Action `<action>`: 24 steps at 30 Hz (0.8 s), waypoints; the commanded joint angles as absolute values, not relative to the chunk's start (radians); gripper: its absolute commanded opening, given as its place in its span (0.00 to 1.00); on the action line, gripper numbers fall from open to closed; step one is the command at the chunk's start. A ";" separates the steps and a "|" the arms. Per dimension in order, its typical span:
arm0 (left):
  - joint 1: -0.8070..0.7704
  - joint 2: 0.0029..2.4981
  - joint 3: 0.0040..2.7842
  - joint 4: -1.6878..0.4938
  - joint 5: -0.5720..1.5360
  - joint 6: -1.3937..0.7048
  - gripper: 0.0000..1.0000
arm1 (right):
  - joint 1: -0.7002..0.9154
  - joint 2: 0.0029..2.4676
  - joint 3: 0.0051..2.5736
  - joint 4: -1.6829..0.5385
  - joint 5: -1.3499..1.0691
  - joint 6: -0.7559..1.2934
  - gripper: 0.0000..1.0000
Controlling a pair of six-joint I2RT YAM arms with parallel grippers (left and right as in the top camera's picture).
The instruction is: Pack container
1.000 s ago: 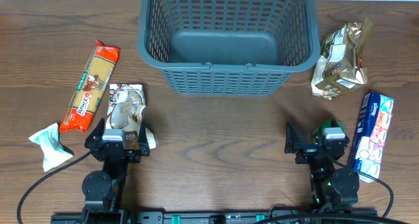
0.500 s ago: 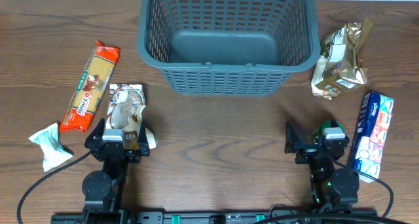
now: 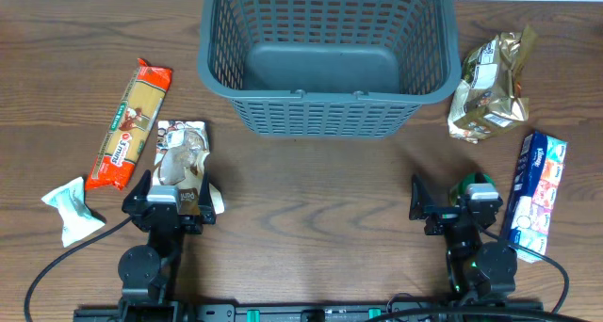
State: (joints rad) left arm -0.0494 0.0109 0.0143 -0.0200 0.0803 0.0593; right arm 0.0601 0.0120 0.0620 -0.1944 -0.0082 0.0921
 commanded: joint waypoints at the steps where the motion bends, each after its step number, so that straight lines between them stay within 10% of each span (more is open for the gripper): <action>1: -0.052 0.005 0.027 -0.078 0.120 -0.037 0.98 | 0.052 0.007 0.061 -0.189 -0.027 0.199 0.99; 14: -0.051 0.373 0.470 -0.334 0.116 -0.196 0.98 | 0.022 0.418 0.536 -0.295 0.029 0.168 0.99; 24: -0.051 0.680 0.721 -0.450 0.184 -0.102 0.98 | -0.093 1.053 1.344 -0.898 -0.016 0.126 0.99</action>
